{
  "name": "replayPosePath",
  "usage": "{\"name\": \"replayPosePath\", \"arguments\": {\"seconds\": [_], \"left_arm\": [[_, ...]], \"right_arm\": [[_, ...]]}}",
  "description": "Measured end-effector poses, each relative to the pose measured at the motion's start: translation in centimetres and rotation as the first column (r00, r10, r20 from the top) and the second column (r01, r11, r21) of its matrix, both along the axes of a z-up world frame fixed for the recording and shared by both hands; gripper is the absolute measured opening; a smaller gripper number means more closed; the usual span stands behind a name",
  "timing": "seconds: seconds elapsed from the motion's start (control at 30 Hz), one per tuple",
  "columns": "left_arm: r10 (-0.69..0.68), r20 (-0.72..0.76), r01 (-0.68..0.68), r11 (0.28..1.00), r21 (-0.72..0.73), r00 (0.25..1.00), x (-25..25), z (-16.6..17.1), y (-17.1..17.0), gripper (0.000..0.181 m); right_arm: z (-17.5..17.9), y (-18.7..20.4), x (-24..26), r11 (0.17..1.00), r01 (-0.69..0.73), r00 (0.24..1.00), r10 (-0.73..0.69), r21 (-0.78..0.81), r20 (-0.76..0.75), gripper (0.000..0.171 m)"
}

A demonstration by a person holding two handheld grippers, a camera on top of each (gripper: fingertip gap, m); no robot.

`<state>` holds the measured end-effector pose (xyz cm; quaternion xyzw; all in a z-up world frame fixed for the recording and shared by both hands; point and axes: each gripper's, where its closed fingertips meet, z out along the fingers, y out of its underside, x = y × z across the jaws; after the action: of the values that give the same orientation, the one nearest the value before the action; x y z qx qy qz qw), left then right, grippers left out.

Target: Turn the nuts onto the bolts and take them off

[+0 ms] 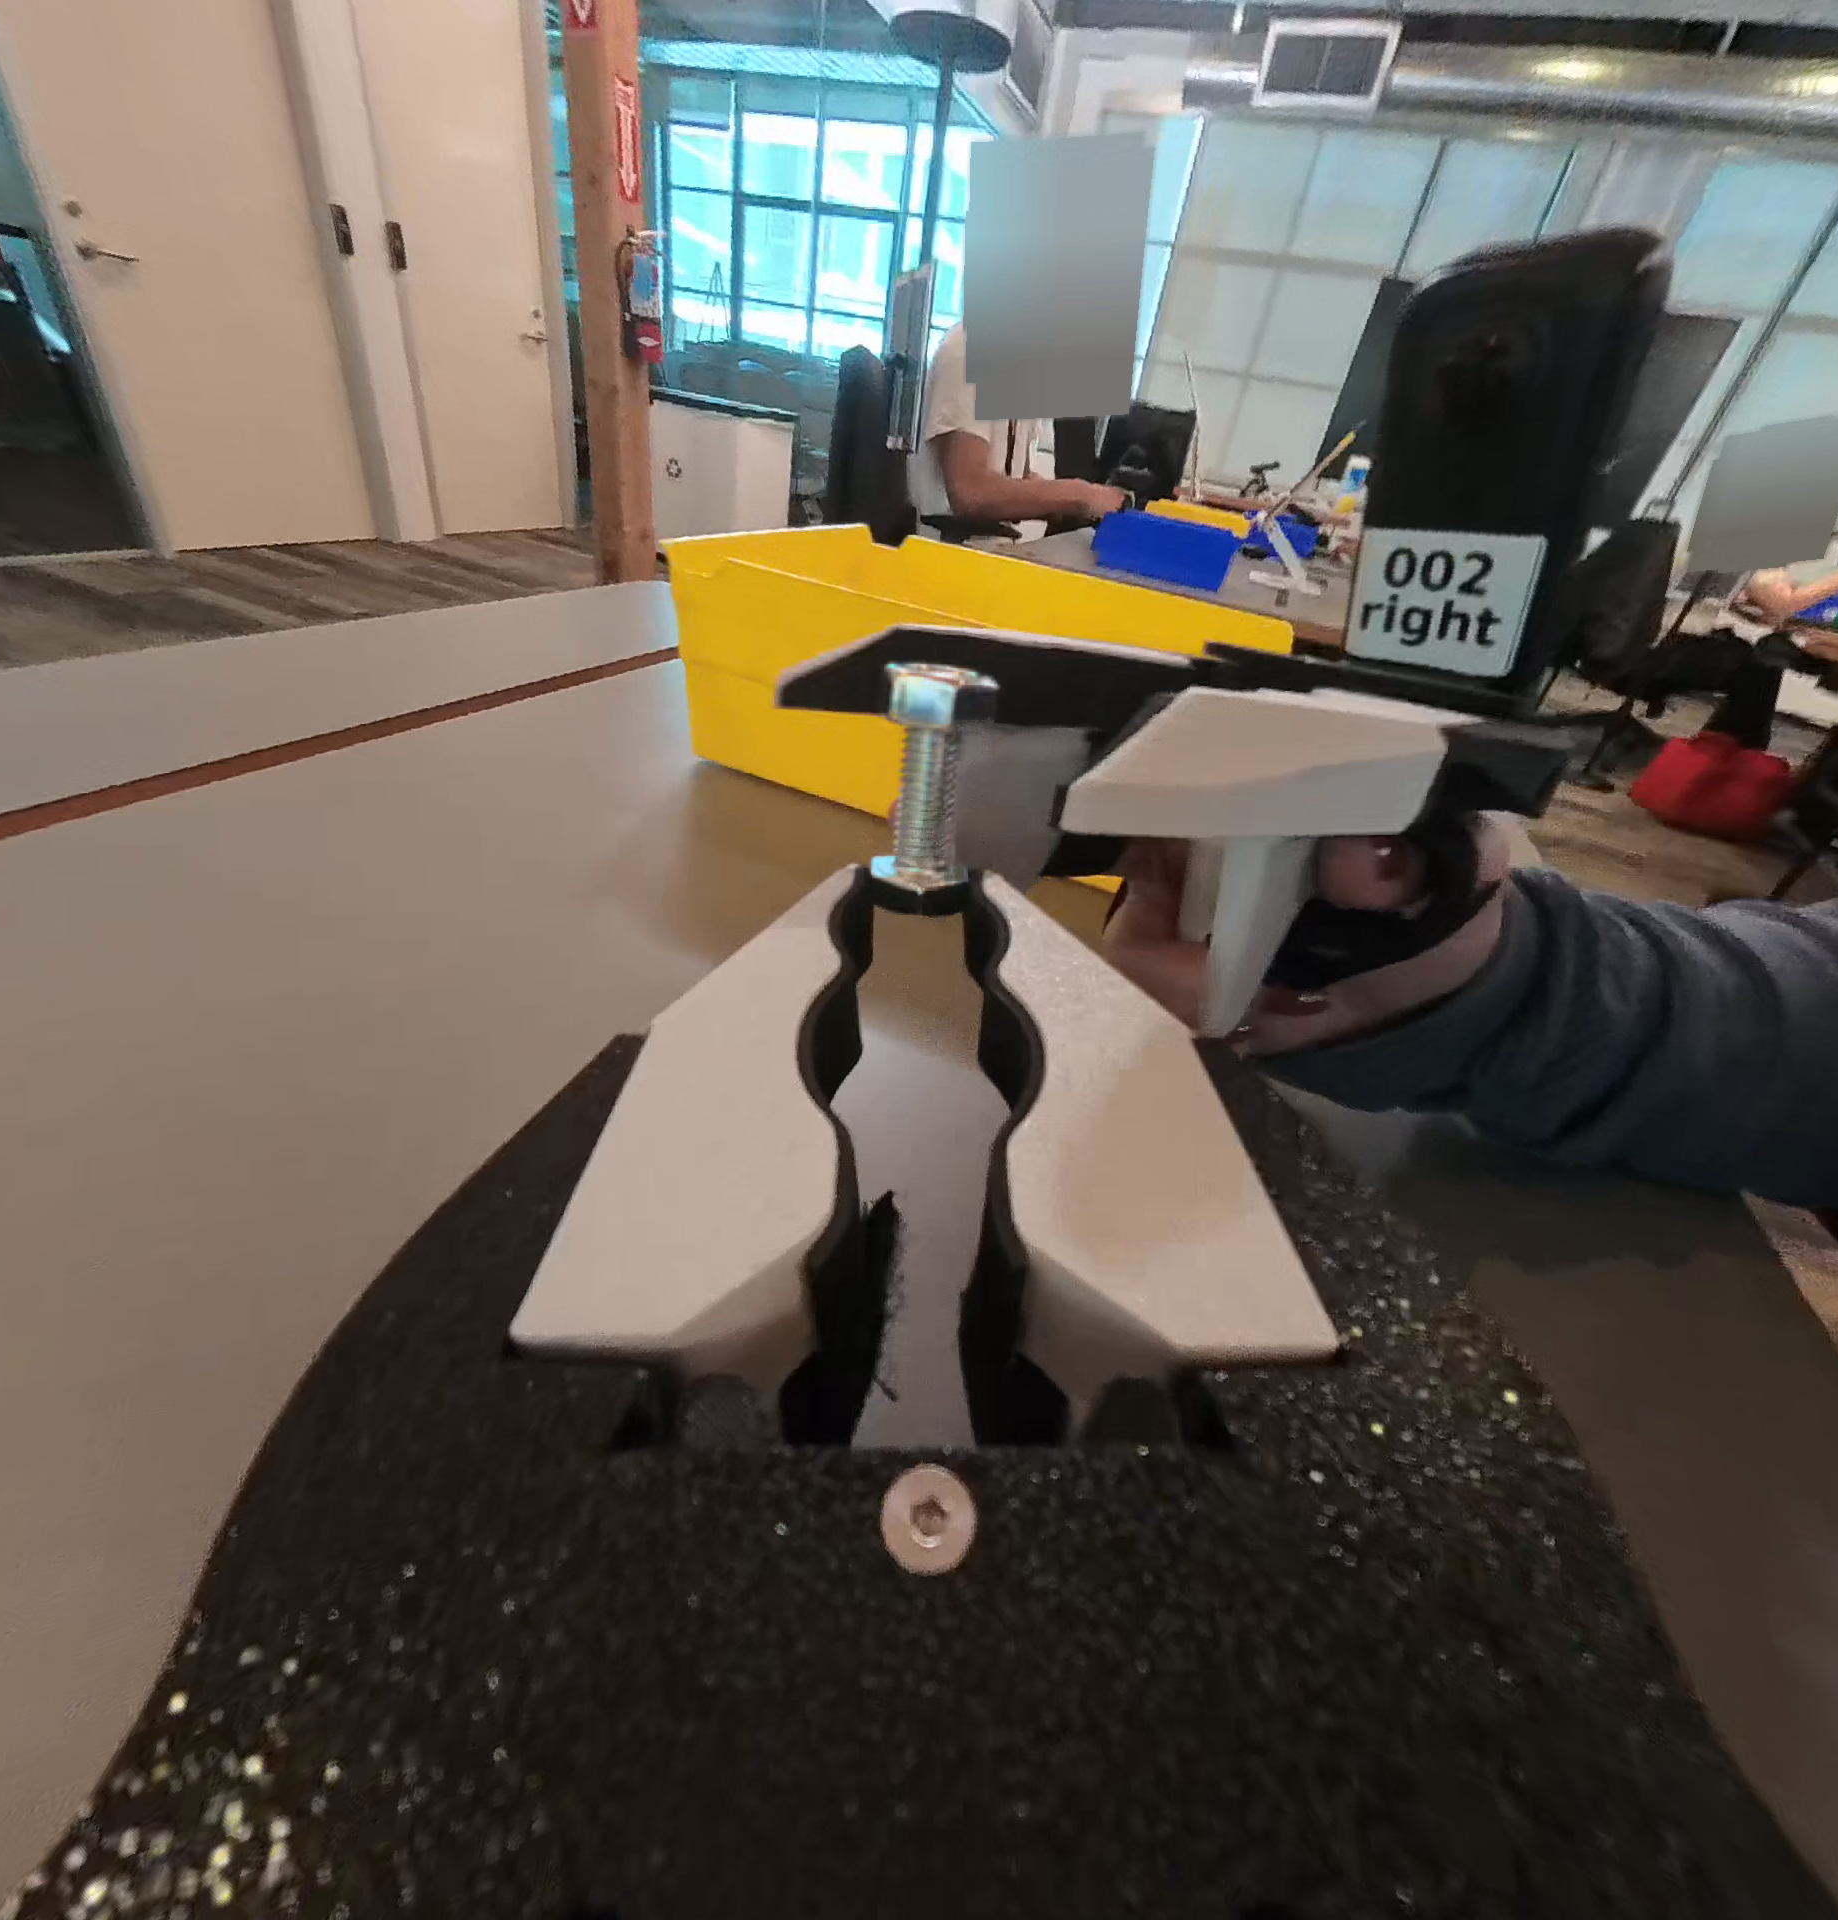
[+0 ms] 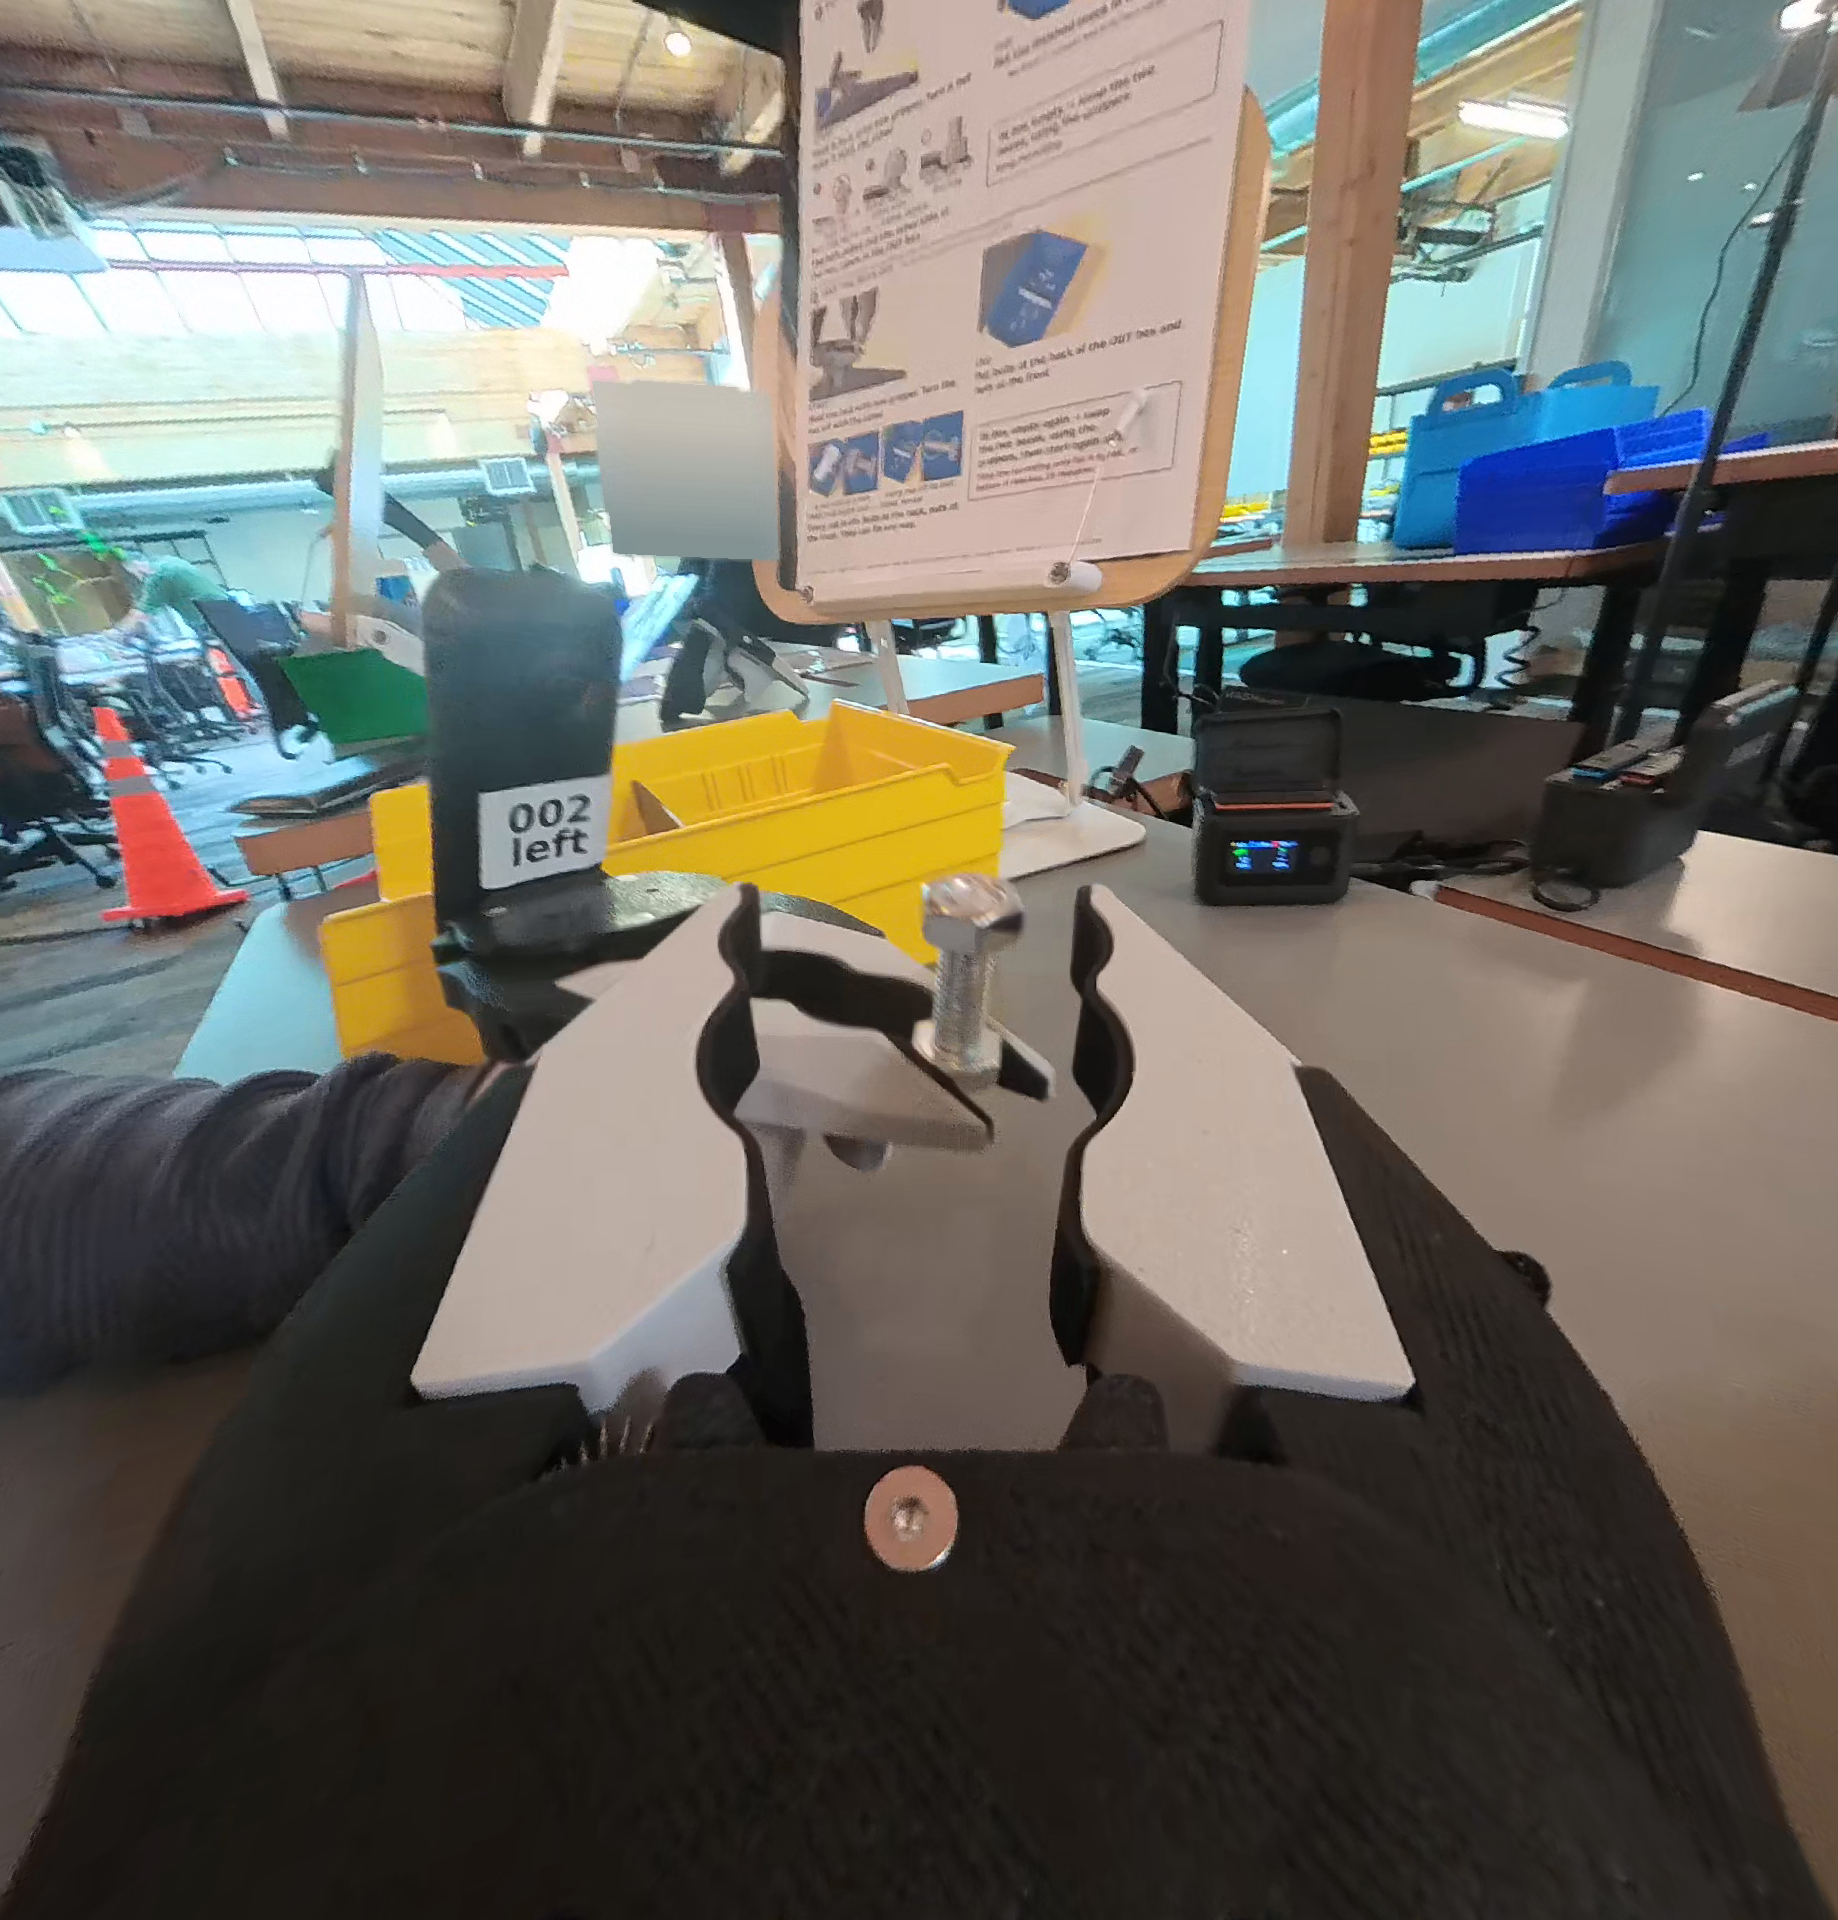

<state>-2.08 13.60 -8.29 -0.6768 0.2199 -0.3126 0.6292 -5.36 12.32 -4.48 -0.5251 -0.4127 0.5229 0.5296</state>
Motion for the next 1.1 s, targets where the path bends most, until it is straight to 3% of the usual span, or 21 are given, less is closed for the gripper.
{"name": "replayPosePath", "arguments": {"seconds": [0.13, 0.2, 0.4, 0.53, 0.6, 0.83, 1.0, 1.1], "left_arm": [[0.110, 0.002, -0.110, 0.994, 0.019, 0.994, -1.7, 0.2, 0.8, 0.015], [0.178, 0.046, -0.179, 0.984, 0.015, 0.983, -3.7, 0.6, 1.2, 0.016], [-0.023, 0.002, 0.023, 0.999, 0.047, 1.000, 0.6, 0.4, -0.4, 0.015], [0.089, 0.031, -0.090, 0.995, 0.037, 0.996, -1.2, 0.5, 0.6, 0.016], [0.152, 0.088, -0.155, 0.988, 0.021, 0.984, -3.4, 0.8, 1.2, 0.015], [-0.115, 0.001, 0.114, 0.992, 0.057, 0.993, 1.9, 0.5, -1.2, 0.016], [0.058, 0.063, -0.061, 0.997, 0.042, 0.996, -1.6, 0.9, 0.5, 0.015], [0.039, 0.066, -0.041, 0.999, 0.029, 0.997, -1.9, 0.8, 0.4, 0.015]], "right_arm": [[0.3, -0.9, -0.2, 1.000, -0.030, 0.999, 0.030, 0.000, -0.020, 0.060], [0.0, -1.3, -0.2, 0.998, -0.058, 0.998, 0.058, 0.015, 0.008, 0.049], [0.7, -0.5, -0.1, 1.000, 0.007, 0.999, -0.007, 0.008, -0.045, 0.061], [0.6, -1.1, -0.2, 0.999, -0.003, 1.000, 0.004, 0.042, -0.029, 0.063], [0.4, -1.5, -0.2, 0.998, -0.038, 0.999, 0.038, 0.046, -0.008, 0.050], [0.6, -1.6, -0.5, 0.999, -0.034, 0.998, 0.035, 0.021, -0.054, 0.062], [0.3, -1.4, -0.4, 0.999, -0.030, 0.999, 0.030, 0.028, -0.024, 0.062], [0.4, -0.7, -0.1, 1.000, 0.004, 1.000, -0.003, 0.017, -0.027, 0.057]]}}
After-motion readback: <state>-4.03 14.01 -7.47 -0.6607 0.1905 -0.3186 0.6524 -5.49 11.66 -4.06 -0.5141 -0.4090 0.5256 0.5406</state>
